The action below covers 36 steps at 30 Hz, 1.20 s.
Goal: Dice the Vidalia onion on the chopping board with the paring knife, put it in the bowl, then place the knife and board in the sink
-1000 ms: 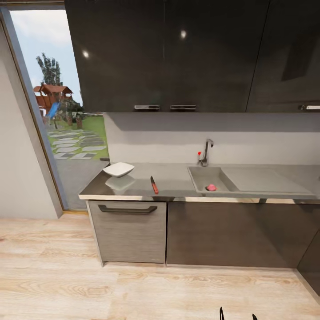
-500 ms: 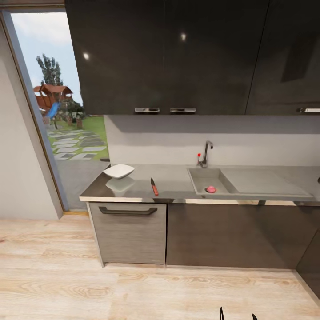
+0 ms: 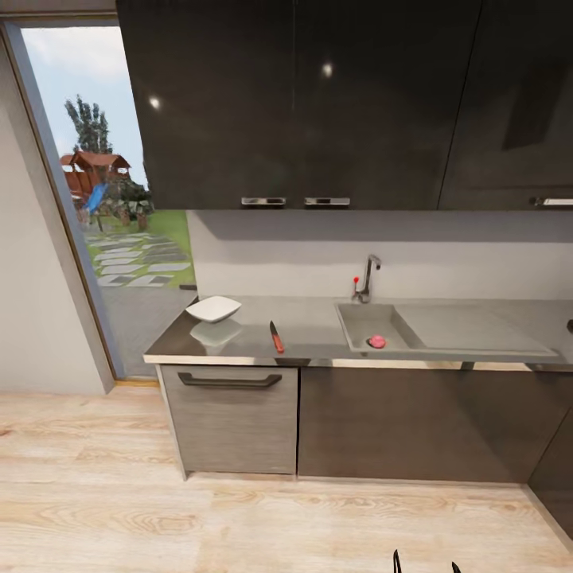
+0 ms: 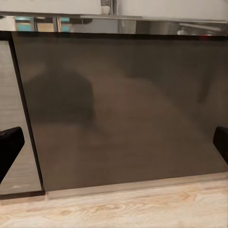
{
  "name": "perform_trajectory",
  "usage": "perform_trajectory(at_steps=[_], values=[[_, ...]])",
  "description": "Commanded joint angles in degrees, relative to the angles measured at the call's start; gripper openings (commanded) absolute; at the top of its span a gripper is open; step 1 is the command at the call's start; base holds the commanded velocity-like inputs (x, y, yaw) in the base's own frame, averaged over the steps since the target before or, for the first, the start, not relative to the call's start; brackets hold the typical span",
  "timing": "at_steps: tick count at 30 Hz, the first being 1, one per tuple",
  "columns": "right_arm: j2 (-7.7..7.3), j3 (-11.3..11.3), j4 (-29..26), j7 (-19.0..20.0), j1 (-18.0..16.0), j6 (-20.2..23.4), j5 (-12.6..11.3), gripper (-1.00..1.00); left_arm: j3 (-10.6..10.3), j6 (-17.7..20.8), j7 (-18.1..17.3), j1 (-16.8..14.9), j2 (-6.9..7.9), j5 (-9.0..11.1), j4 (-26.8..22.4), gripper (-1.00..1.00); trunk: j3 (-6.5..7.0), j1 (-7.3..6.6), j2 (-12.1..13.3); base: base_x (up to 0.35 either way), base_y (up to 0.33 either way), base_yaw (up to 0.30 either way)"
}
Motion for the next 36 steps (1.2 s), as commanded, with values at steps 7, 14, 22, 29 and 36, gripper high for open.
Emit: perform_trajectory(at_steps=[7,14,22,29,36], values=[[-0.02,0.0,0.0,-0.5,0.0,0.1,0.4,1.0,-0.1,-0.1,0.0,0.0,0.03,0.3,0.0,1.0,1.21,-1.53,2.8,0.0,0.0,0.0],[-0.04,0.0,0.0,-0.5,0.0,0.1,0.4,1.0,-0.1,-0.1,0.0,0.0,0.03,0.3,0.0,1.0,2.69,-3.07,5.6,0.0,0.0,-0.104],[-0.06,0.1,0.0,-0.4,0.0,0.1,0.4,1.0,-0.1,-0.1,0.0,0.0,0.03,0.3,0.0,1.0,4.63,-4.82,8.8,0.0,0.0,-0.191],[-0.05,0.1,0.0,-0.4,0.0,0.1,0.4,1.0,-0.1,-0.1,0.0,0.0,0.03,0.3,0.0,1.0,6.34,-6.36,11.6,0.0,0.0,-0.198],[-0.04,0.1,0.0,-0.4,0.0,0.1,0.4,1.0,-0.1,-0.1,0.0,0.0,0.03,0.3,0.0,1.0,8.06,-7.9,14.4,0.0,0.0,-0.198]])
